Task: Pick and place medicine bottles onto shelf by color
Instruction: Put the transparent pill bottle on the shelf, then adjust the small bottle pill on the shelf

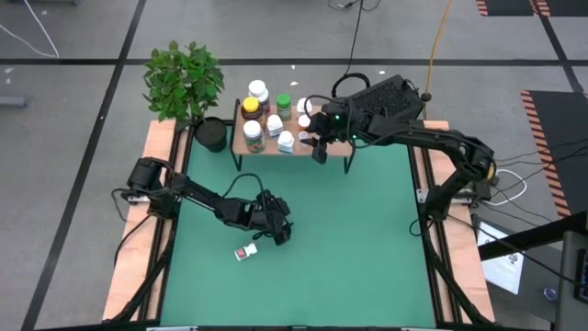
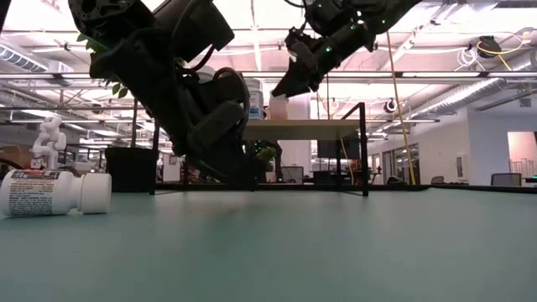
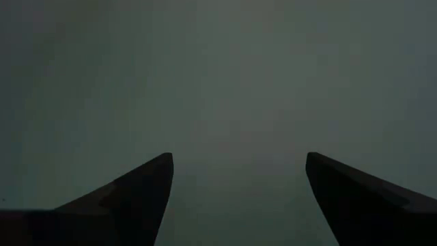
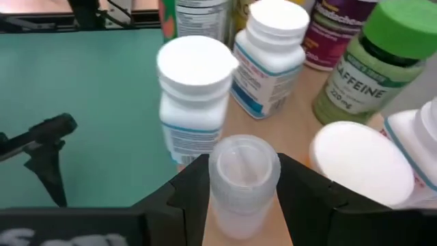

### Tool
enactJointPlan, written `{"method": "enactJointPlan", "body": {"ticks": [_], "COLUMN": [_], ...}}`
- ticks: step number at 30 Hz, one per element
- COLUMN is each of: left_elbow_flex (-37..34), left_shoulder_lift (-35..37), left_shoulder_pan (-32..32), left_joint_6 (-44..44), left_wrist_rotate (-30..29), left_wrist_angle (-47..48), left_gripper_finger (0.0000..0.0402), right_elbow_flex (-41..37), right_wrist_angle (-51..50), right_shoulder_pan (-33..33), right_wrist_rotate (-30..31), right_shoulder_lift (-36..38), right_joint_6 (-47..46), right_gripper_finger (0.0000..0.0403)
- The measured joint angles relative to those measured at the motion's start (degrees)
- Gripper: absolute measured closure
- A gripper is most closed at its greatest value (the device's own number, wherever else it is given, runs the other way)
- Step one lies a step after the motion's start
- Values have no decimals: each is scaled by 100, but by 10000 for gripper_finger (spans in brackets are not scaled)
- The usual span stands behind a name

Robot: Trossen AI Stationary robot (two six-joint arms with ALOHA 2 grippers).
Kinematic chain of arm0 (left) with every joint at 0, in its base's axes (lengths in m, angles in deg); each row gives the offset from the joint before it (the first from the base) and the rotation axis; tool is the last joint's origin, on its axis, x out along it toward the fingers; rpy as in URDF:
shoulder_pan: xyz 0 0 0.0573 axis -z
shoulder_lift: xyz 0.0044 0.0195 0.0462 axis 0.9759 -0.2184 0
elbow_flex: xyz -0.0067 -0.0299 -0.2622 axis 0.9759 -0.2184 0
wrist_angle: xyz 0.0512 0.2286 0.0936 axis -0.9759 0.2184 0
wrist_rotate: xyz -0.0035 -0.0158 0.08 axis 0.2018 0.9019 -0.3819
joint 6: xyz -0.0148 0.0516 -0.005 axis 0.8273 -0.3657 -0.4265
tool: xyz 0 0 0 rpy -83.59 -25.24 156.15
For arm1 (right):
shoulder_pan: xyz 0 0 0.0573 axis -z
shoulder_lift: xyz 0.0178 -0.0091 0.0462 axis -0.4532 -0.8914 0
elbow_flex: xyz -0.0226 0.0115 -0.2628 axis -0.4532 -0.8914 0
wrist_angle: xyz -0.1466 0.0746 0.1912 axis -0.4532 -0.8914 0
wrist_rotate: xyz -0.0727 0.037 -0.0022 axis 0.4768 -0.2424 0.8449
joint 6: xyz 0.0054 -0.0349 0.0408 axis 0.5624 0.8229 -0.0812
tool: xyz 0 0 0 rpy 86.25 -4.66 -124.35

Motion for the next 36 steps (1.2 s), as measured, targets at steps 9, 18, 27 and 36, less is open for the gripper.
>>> {"method": "enactJointPlan", "body": {"ticks": [9, 18, 27, 36], "left_elbow_flex": [0, 0, 0, 0], "left_shoulder_lift": [0, 0, 0, 2], "left_shoulder_pan": [66, 61, 51, -34], "left_joint_6": [54, 57, 39, 148], "left_wrist_rotate": [0, 0, -2, -11], "left_wrist_angle": [5, 12, 77, -3], "left_gripper_finger": [64, 64, 64, 64], "right_elbow_flex": [0, -4, -2, -9], "right_wrist_angle": [-11, 86, 189, 624], "right_shoulder_pan": [90, 87, -599, -978], "right_wrist_rotate": [0, 9, 269, 1193], "right_shoulder_lift": [-13, 80, 520, -77], "right_joint_6": [-1, 56, 853, 1464], "right_gripper_finger": [227, 174, 200, 228]}}
